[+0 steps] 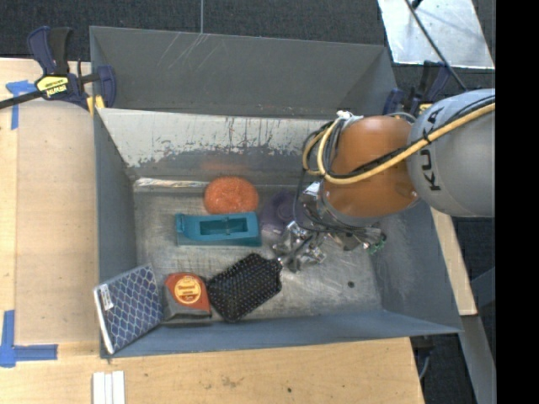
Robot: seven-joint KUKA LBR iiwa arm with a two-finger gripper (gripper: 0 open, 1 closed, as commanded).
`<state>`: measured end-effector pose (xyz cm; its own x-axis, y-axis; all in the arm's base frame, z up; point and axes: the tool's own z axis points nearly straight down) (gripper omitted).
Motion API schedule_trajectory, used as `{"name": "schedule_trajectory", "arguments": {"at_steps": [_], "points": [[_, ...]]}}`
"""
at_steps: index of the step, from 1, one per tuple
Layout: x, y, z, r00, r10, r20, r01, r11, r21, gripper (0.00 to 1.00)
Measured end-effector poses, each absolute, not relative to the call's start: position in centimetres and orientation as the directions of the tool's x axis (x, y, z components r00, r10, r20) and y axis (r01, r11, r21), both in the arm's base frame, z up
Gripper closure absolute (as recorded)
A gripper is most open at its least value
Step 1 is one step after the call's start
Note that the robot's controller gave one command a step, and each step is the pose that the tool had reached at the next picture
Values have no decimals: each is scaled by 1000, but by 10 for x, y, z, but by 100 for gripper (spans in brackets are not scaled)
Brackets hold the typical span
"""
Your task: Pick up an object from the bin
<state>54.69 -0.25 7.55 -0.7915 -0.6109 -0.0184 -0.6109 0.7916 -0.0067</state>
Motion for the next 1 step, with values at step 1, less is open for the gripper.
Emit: {"name": "schedule_trajectory", "arguments": {"at_steps": [1], "points": [[547,-3,75,-792,-610,-18,-610,792,-6,100]]}}
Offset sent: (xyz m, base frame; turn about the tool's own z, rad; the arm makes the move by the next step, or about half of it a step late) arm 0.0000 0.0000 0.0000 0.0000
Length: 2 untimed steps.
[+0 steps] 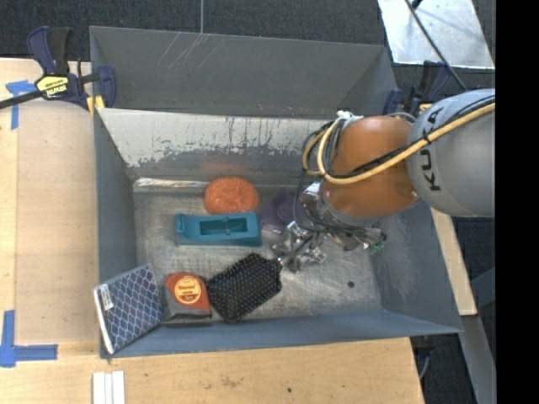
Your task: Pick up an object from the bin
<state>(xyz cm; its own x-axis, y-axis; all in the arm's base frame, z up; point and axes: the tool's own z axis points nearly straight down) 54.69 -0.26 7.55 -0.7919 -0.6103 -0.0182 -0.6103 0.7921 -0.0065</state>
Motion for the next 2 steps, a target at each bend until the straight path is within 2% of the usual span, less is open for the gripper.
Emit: {"name": "schedule_trajectory", "arguments": {"at_steps": [2], "points": [[547,-3,75,-792,-610,-18,-610,793,-6,100]]}}
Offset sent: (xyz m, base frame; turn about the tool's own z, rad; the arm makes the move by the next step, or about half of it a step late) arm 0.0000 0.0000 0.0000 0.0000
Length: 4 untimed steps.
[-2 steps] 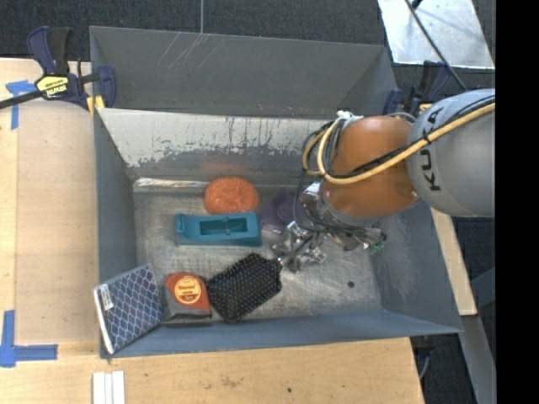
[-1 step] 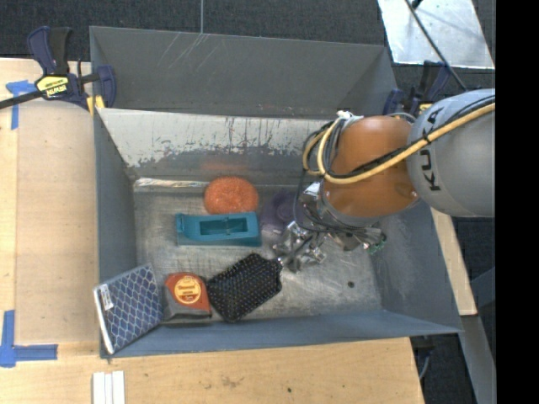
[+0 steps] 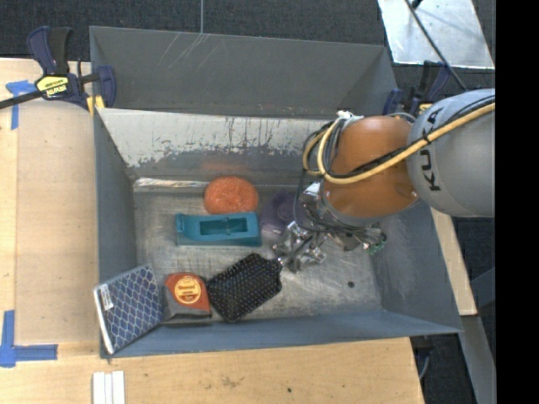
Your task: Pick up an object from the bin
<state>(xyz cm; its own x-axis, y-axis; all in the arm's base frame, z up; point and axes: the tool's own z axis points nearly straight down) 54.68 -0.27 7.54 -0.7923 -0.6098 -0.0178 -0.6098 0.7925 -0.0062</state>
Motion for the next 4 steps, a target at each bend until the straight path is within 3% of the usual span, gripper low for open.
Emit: {"name": "schedule_trajectory", "arguments": {"at_steps": [3,4], "points": [[547,-3,75,-793,-609,-17,-609,793,-6,100],[552,-2,74,-799,-602,-6,-602,799,0,100]]}}
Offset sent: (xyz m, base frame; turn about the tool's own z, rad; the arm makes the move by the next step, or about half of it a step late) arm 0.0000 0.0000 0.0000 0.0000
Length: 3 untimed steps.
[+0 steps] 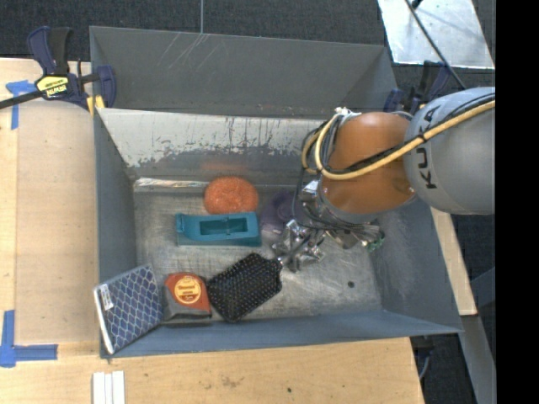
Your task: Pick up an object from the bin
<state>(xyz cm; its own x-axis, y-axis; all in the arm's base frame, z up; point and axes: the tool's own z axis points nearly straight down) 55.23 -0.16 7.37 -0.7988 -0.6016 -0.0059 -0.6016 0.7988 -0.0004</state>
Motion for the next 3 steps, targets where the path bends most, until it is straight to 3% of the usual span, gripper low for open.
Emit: {"name": "schedule_trajectory", "arguments": {"at_steps": [3], "points": [[556,1,73,-831,-556,1,-556,831,0,100]]}}
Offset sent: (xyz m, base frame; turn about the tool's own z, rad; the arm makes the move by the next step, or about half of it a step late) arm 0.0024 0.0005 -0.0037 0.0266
